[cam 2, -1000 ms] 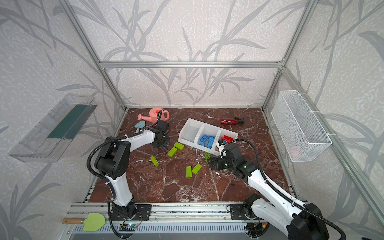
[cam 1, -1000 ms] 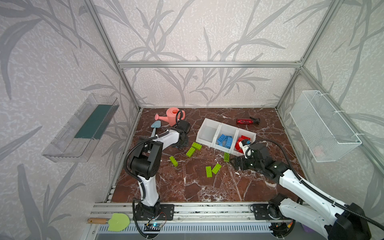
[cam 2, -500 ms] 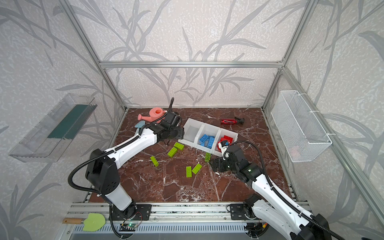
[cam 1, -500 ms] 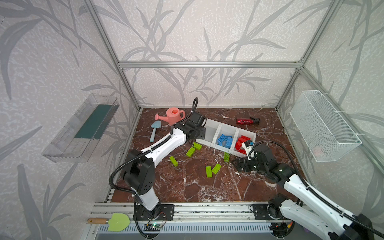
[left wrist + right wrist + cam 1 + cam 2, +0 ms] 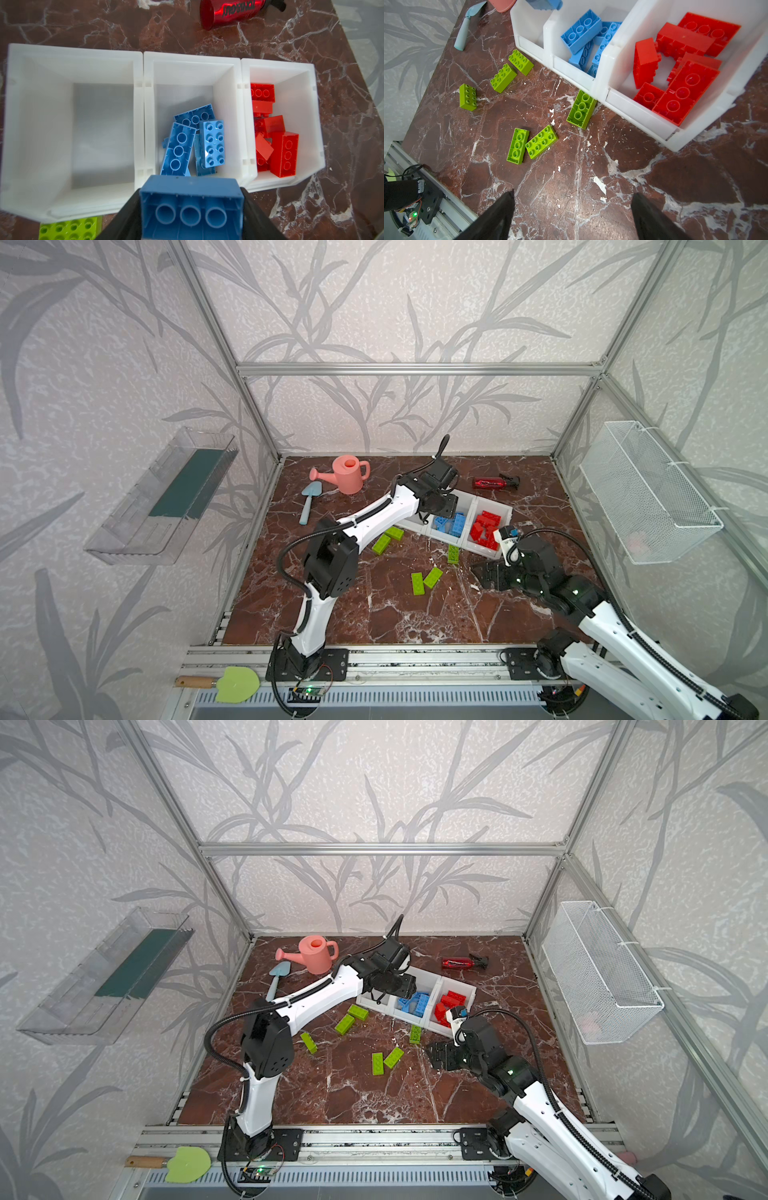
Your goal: Sort the legos into containers by color
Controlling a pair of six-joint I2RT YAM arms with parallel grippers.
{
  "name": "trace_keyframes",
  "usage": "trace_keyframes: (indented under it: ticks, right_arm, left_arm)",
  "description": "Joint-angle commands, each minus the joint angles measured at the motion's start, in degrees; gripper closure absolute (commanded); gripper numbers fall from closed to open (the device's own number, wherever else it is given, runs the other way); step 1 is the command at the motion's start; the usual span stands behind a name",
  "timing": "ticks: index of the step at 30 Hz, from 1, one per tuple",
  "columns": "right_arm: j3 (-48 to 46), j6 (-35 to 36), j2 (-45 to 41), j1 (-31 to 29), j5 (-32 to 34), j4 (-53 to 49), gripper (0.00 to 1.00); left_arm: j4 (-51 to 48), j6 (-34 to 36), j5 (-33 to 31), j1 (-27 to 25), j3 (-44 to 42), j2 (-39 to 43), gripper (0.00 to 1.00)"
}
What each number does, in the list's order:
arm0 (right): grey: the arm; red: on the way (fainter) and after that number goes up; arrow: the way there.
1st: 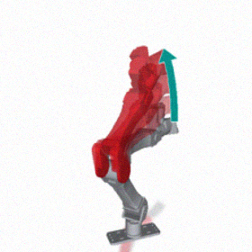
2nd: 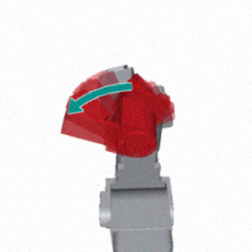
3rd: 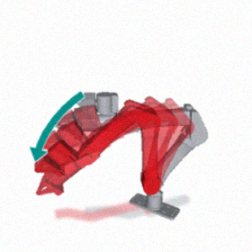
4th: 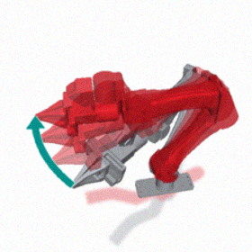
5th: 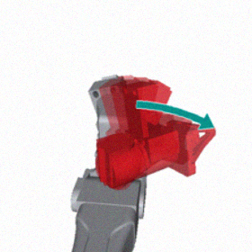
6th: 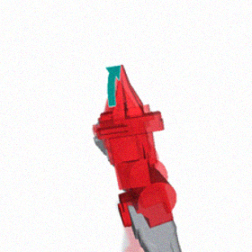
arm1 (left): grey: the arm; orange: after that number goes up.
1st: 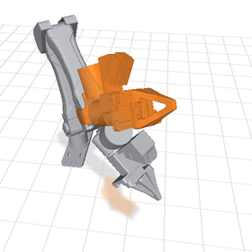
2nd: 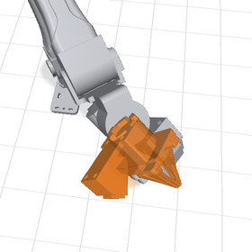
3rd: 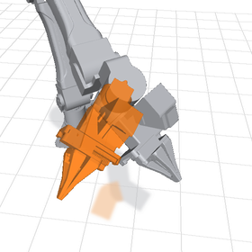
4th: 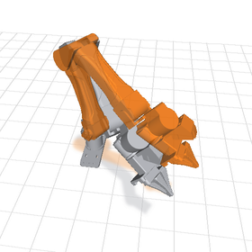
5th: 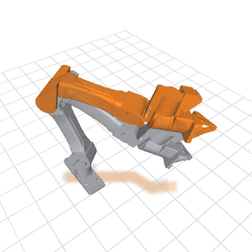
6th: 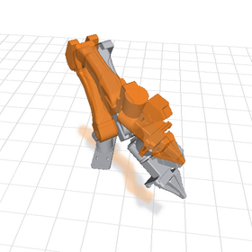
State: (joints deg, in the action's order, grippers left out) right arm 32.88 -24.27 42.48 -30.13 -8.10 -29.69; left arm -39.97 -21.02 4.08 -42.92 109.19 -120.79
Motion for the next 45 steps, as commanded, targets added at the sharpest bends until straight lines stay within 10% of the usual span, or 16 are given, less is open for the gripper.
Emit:
trace_keyframes:
  ticks: [1,20,45]
  right_arm:
    - [-0.58,-2.00,0.15,-0.43,1.85,-3.04,0.12]
    - [-0.12,-8.63,7.47,-9.78,14.14,-2.41,0.15]
    - [11.39,-26.47,44.00,-19.85,32.35,18.23,0.19]
  left_arm:
    - [-3.92,1.51,1.35,-0.44,4.32,-1.75,0.43]
    - [-12.80,1.48,-0.98,-0.51,19.69,-9.48,0.13]
    - [6.23,-13.57,-13.68,-2.25,-52.69,49.14,0.13]
